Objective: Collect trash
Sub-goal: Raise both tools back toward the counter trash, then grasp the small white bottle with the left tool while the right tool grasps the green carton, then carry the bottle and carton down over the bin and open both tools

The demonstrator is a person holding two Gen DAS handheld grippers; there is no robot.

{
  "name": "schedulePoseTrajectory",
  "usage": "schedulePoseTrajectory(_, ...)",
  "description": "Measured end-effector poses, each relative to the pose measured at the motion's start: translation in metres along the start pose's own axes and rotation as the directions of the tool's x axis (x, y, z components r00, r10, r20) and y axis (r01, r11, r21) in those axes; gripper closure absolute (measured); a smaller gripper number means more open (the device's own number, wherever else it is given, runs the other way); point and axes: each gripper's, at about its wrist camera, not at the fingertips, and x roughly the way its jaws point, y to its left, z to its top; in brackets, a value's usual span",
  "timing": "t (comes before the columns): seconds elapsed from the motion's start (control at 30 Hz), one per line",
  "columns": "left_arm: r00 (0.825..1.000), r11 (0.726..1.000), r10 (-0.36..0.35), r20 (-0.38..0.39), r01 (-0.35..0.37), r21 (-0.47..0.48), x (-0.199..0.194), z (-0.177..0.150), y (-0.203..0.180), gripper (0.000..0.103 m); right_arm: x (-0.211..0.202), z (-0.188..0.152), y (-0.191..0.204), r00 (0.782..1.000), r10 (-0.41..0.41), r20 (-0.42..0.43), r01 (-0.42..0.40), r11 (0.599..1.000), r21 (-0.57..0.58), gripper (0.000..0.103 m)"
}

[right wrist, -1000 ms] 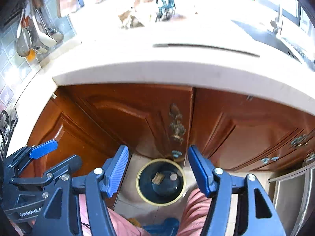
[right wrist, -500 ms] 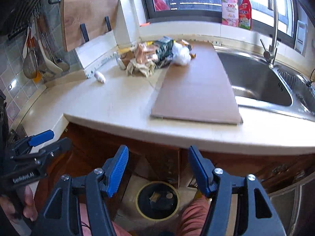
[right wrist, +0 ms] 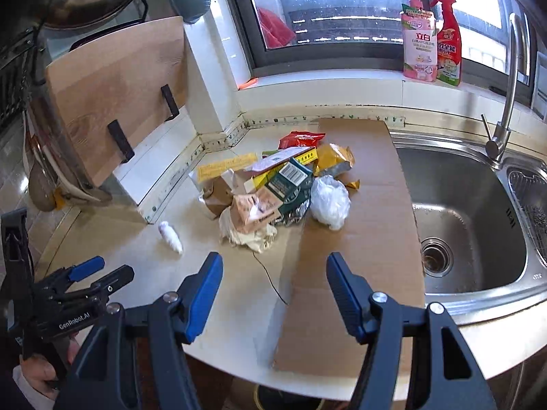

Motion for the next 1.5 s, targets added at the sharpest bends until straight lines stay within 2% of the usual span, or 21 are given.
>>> schedulePoseTrajectory(0.1,0.999,0.999,0.021,-0.025,-0.022,-0.029,0.025,0.022,0.007,0.024,0.028,0.026,-0.003,0.999,0.023,-0.039,-0.020,0.998,0.060,0.040)
schedulePoseTrajectory(0.17,0.999,0.998,0.023,-0.042,-0.025,-0.051,0.042,0.034,0.011,0.029,0.048,0.040,-0.006,0.998,0.020,-0.064,-0.013,0.995,0.098,0.040)
schedulePoseTrajectory(0.27,0.998,0.997,0.043,-0.054,-0.046,-0.065,0.064,0.046,0.014,0.031,0.080,0.054,-0.010,0.992,0.014,-0.126,0.006,0.987,0.157,0.040)
schedulePoseTrajectory(0.43,0.992,0.992,0.073,-0.102,-0.083,-0.091,0.099,0.056,0.022,0.037,0.118,0.058,-0.023,0.979,0.057,-0.196,-0.002,0.963,0.270,0.040)
schedulePoseTrajectory(0.7,0.981,0.985,0.110,-0.158,-0.129,-0.114,0.139,0.060,0.031,0.039,0.150,0.061,-0.027,0.969,0.080,-0.235,0.002,0.944,0.330,0.040)
schedulePoseTrajectory(0.8,0.976,0.982,0.119,-0.180,-0.142,-0.122,0.152,0.058,0.033,0.045,0.160,0.057,-0.025,0.963,0.090,-0.252,0.000,0.942,0.335,0.045)
schedulePoseTrajectory(0.9,0.975,0.980,0.121,-0.189,-0.147,-0.131,0.161,0.055,0.035,0.049,0.161,0.054,-0.024,0.964,0.104,-0.246,-0.015,0.940,0.341,0.050)
schedulePoseTrajectory(1.0,0.975,0.979,0.132,-0.176,-0.156,-0.129,0.163,0.054,0.035,0.064,0.157,0.051,-0.023,0.963,0.113,-0.244,-0.026,0.942,0.336,0.056)
schedulePoseTrajectory(1.07,0.979,0.981,0.118,-0.169,-0.142,-0.134,0.163,0.054,0.035,0.073,0.153,0.050,-0.024,0.964,0.132,-0.232,-0.045,0.937,0.346,0.065)
schedulePoseTrajectory(1.13,0.981,0.982,0.103,-0.163,-0.126,-0.138,0.160,0.053,0.035,0.077,0.147,0.050,-0.025,0.964,0.150,-0.219,-0.067,0.935,0.348,0.066)
schedulePoseTrajectory(1.33,0.984,0.985,0.125,-0.125,-0.138,-0.101,0.141,0.045,0.026,0.080,0.123,0.049,-0.019,0.967,0.182,-0.181,-0.118,0.941,0.317,0.066)
schedulePoseTrajectory(1.5,0.992,0.993,0.091,-0.087,-0.097,-0.066,0.104,0.040,0.012,0.081,0.094,0.040,-0.008,0.968,0.194,-0.158,-0.148,0.954,0.261,0.066)
